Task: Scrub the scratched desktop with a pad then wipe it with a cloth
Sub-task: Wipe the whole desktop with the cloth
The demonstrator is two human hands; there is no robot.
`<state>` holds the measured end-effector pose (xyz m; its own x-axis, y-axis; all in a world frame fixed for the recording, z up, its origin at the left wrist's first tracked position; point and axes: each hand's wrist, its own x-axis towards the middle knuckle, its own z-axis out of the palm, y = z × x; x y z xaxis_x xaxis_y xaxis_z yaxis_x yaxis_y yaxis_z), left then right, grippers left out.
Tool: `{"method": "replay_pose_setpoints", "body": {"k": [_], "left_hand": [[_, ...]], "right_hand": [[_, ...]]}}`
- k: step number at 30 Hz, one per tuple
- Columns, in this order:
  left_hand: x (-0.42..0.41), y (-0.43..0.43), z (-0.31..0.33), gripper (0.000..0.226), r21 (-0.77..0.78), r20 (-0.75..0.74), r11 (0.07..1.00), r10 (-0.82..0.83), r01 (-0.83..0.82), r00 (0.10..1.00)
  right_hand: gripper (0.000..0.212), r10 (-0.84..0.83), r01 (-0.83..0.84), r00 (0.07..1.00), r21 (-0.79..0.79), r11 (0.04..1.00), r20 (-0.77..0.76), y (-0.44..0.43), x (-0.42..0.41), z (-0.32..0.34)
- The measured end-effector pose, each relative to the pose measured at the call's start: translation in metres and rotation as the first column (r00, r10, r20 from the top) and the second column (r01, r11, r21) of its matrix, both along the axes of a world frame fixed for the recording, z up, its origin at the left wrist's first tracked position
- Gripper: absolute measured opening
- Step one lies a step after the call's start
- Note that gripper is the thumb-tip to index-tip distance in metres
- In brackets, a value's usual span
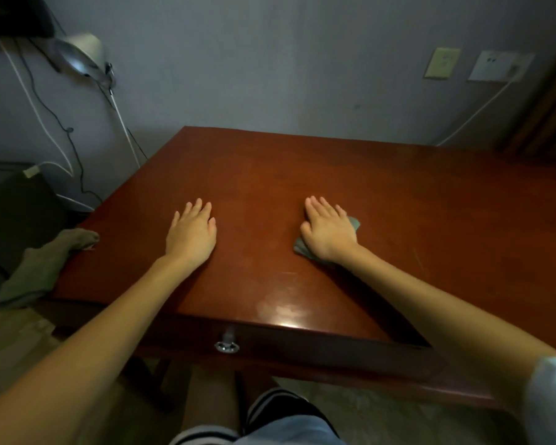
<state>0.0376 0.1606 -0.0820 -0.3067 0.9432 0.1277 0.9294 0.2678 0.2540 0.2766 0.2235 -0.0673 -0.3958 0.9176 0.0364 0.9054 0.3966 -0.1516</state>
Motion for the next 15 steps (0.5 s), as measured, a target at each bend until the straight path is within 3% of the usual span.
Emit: {"method": "replay_pose_setpoints", "body": {"k": [2, 5, 7, 9, 13, 15], "left_hand": [[0.006, -0.002, 0.001, 0.048, 0.029, 0.026, 1.000, 0.011, -0.012, 1.000], [0.019, -0.001, 0.006, 0.049, 0.067, 0.087, 0.994, -0.097, 0.092, 0.991], [0.033, 0.003, 0.012, 0.049, 0.094, 0.075, 0.975, -0.208, 0.200, 0.975], [0.049, 0.011, 0.021, 0.048, 0.123, 0.081, 0.957, -0.275, 0.264, 0.958], [0.075, 0.033, 0.023, 0.051, 0.048, 0.074, 0.949, -0.315, 0.312, 0.946], [0.081, 0.038, 0.014, 0.054, -0.059, 0.030, 0.954, -0.292, 0.293, 0.956]], "right_hand": [[0.060, 0.001, -0.001, 1.000, -0.010, 1.000, -0.009, -0.003, -0.031, -0.003], [0.066, 0.192, -0.189, 0.980, 0.044, 0.981, -0.050, -0.049, -0.057, -0.010], [0.081, 0.330, -0.321, 0.938, 0.088, 0.943, -0.106, -0.088, -0.046, -0.008], [0.077, 0.391, -0.380, 0.911, 0.098, 0.920, -0.134, -0.115, -0.019, -0.008], [0.061, 0.319, -0.304, 0.947, 0.203, 0.931, -0.041, -0.119, 0.037, -0.012], [0.069, 0.240, -0.233, 0.970, 0.143, 0.962, -0.031, -0.093, 0.055, -0.008]]}}
